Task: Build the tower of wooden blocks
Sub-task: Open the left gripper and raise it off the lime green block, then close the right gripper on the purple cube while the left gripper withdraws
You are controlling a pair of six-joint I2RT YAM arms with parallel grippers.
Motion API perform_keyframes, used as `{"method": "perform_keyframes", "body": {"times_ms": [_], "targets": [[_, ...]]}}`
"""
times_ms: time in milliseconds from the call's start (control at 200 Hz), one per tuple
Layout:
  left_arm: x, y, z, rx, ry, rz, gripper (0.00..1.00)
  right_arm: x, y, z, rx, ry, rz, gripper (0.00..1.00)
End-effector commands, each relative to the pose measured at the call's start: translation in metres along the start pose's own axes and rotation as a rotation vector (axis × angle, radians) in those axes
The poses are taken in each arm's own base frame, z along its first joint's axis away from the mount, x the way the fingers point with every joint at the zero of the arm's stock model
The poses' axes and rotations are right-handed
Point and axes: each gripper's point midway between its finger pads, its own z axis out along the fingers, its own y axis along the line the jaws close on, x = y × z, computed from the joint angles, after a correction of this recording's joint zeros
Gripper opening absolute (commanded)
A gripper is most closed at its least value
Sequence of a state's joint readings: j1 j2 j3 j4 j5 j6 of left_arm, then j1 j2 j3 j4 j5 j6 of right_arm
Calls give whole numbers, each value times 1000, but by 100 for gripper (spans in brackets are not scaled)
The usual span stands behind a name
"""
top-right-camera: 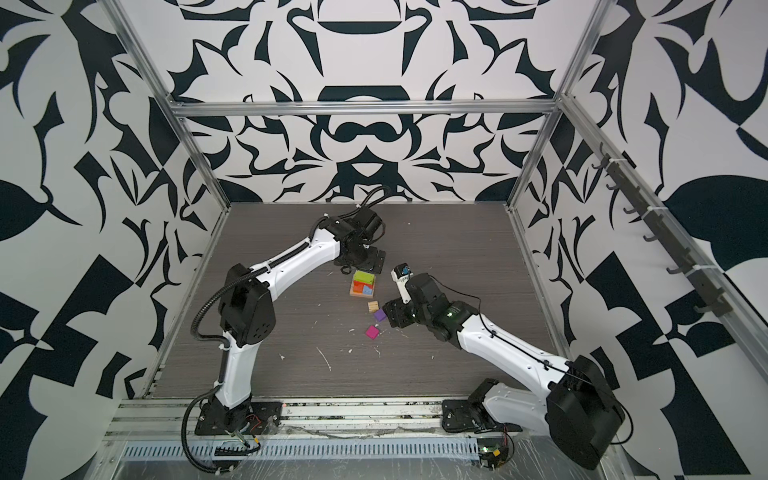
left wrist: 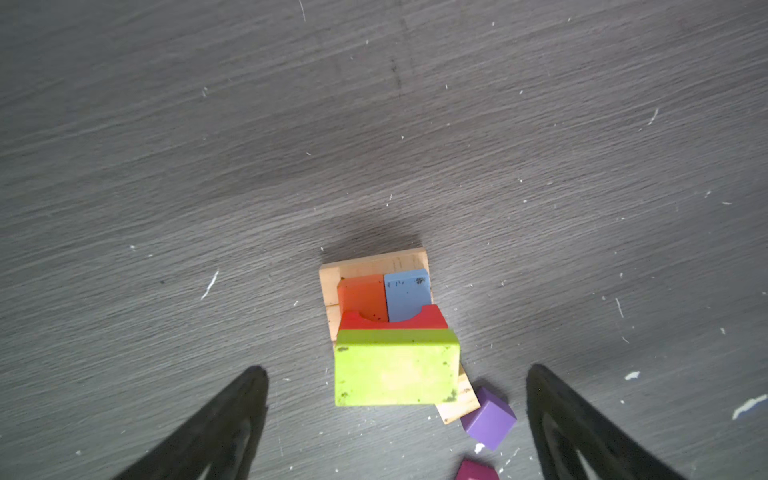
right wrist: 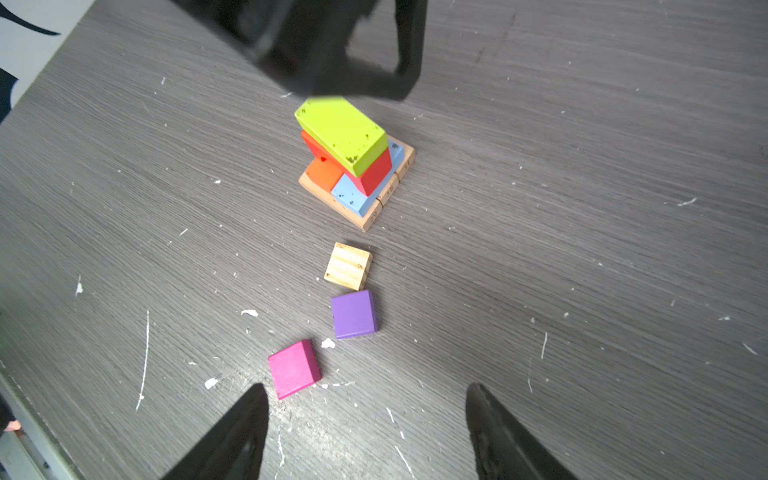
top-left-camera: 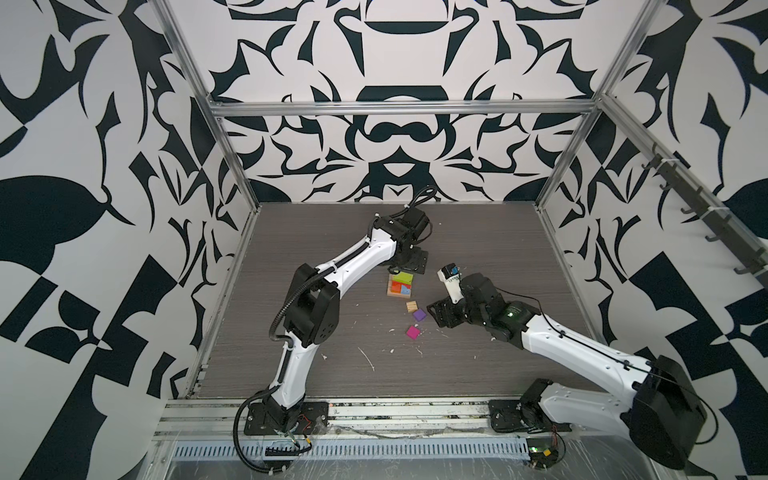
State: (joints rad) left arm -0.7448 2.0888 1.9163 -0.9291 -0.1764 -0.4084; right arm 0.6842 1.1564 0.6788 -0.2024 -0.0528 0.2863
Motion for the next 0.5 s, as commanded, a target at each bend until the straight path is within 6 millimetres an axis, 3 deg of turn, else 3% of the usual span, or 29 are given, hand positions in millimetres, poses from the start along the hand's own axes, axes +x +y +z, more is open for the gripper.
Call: {"method": "perform_keyframes", "body": {"times_ms": [0, 495], "targets": [[0, 6, -21, -16, -39, 13, 100, -13, 4, -1, 7, -23, 7, 78], [9, 39, -42, -16, -143, -53, 100, 7, 8, 31, 65, 102, -17, 78]]}}
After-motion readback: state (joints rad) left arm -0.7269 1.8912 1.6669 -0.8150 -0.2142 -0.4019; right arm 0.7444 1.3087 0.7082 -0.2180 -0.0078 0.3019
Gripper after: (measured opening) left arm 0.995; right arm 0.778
